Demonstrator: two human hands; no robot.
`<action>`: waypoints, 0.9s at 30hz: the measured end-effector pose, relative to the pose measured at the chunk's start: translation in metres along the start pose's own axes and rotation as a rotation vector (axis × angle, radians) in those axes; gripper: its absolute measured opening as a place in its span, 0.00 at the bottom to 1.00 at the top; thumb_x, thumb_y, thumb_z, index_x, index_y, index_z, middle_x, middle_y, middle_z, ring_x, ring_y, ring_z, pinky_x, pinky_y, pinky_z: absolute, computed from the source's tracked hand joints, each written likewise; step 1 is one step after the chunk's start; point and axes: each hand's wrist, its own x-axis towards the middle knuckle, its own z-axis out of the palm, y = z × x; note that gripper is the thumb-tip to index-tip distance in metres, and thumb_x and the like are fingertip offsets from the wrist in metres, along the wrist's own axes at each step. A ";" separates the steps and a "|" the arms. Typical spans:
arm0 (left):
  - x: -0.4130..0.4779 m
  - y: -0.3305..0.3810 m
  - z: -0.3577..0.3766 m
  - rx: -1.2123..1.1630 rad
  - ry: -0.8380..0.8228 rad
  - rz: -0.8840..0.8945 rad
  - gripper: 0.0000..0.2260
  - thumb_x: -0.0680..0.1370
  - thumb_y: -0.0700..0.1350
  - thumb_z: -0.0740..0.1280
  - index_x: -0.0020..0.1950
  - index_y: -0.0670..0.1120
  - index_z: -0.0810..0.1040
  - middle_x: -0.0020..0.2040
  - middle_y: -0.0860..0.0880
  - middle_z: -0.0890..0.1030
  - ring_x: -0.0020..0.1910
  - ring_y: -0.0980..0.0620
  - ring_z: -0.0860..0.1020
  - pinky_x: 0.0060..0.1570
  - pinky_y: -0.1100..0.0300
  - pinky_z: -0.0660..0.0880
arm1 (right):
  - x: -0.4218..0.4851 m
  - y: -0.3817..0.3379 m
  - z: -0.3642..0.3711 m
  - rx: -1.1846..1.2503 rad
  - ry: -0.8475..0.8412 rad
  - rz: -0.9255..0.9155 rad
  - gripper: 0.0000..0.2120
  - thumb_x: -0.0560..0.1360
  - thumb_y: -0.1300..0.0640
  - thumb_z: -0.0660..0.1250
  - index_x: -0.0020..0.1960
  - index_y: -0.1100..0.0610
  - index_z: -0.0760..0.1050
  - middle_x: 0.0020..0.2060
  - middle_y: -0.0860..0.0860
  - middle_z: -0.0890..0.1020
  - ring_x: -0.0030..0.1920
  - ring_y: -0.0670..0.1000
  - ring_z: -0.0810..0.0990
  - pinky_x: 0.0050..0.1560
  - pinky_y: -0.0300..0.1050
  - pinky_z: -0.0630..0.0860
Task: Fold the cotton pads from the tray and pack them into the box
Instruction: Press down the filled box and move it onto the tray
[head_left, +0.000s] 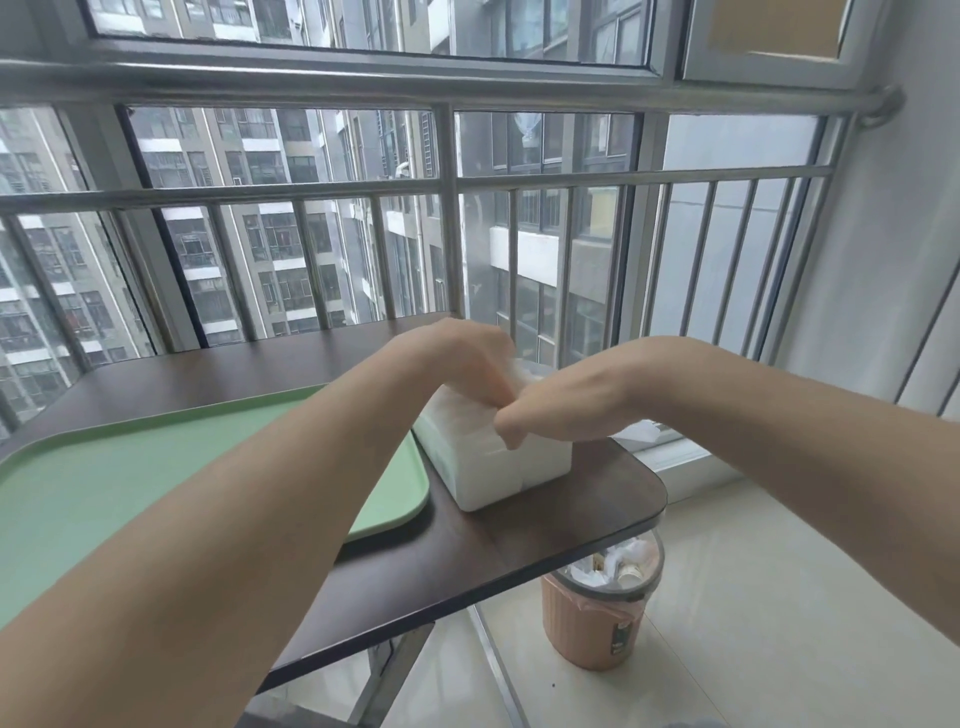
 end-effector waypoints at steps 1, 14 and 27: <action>0.001 -0.001 0.001 -0.003 0.009 -0.003 0.31 0.67 0.62 0.70 0.67 0.51 0.77 0.60 0.49 0.81 0.58 0.46 0.79 0.52 0.55 0.76 | 0.000 -0.002 0.002 -0.041 -0.002 -0.004 0.28 0.81 0.46 0.56 0.77 0.58 0.60 0.76 0.57 0.63 0.73 0.57 0.63 0.66 0.50 0.62; -0.001 -0.027 0.024 -0.598 0.282 -0.044 0.44 0.67 0.79 0.56 0.59 0.41 0.78 0.50 0.45 0.80 0.45 0.45 0.78 0.49 0.50 0.75 | -0.008 0.048 0.061 -0.336 0.813 -0.241 0.14 0.80 0.45 0.59 0.60 0.47 0.79 0.57 0.43 0.74 0.56 0.48 0.72 0.53 0.47 0.77; -0.007 -0.042 0.038 -0.856 0.363 -0.256 0.21 0.83 0.55 0.59 0.61 0.39 0.80 0.50 0.45 0.77 0.49 0.45 0.74 0.51 0.56 0.69 | -0.012 0.025 0.076 0.276 0.604 0.167 0.29 0.80 0.37 0.52 0.74 0.54 0.57 0.63 0.56 0.77 0.59 0.58 0.77 0.59 0.55 0.75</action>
